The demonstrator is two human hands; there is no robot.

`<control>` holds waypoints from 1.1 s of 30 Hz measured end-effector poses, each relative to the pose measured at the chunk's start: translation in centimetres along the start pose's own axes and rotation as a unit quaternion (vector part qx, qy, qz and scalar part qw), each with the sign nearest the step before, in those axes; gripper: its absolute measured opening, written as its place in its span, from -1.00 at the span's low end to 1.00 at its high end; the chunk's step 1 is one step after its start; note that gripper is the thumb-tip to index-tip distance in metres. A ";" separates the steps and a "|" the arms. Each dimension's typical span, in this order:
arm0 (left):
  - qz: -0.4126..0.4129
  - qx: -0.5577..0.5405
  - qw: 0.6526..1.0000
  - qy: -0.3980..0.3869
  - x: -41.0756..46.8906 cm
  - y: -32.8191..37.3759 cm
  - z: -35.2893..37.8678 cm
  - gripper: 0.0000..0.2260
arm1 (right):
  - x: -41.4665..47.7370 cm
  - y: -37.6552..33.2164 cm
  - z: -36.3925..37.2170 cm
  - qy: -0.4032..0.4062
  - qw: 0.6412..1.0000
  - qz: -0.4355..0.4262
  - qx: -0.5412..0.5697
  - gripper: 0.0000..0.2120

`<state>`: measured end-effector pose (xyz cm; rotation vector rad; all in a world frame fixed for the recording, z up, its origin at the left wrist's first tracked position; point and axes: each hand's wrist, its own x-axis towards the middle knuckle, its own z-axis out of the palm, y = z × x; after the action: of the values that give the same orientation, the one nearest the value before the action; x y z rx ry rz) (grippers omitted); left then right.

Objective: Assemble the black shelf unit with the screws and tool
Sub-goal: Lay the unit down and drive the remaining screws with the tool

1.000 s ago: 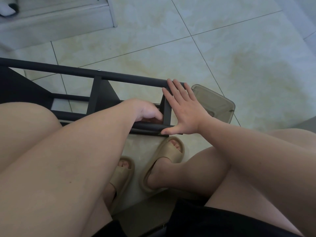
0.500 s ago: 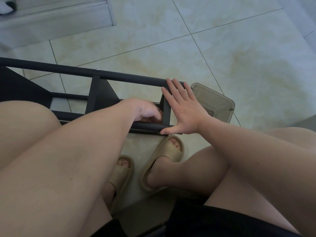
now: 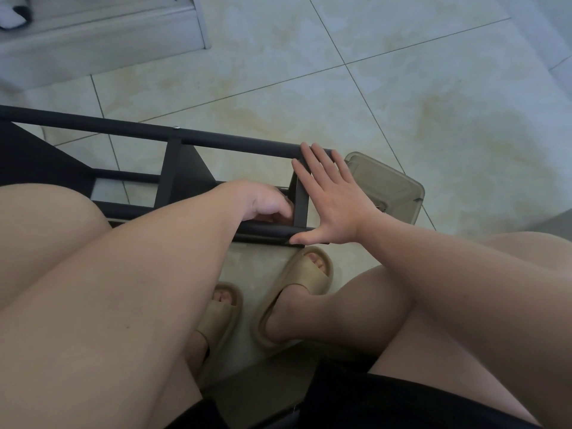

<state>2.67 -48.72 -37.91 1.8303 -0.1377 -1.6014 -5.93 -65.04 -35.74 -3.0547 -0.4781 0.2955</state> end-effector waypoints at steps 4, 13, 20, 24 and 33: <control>0.000 -0.026 0.999 -0.031 0.0 -0.4 -0.3 -0.75 | -0.2 -0.1 0.0 0.003 1.000 -0.001 -0.001 0.28; -0.020 0.005 1.000 0.009 0.0 -0.2 -0.2 -0.90 | -0.2 -0.1 0.0 0.011 1.000 -0.002 0.000 0.28; -0.015 0.008 1.000 0.011 -0.3 -0.1 0.1 -0.87 | -0.3 -0.2 0.0 0.006 1.000 -0.001 -0.003 0.28; -0.018 0.004 1.000 0.002 -0.4 -0.2 0.1 -0.90 | -0.3 -0.3 -0.1 0.003 1.000 0.001 -0.006 0.28; -0.015 -0.004 1.000 0.025 -0.1 -0.5 0.0 -0.73 | -0.4 -0.3 -0.1 0.006 1.000 0.000 -0.002 0.28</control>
<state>2.43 -48.26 -38.11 1.8733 -0.0809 -1.5735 -6.35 -64.87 -35.59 -3.0589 -0.4792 0.2773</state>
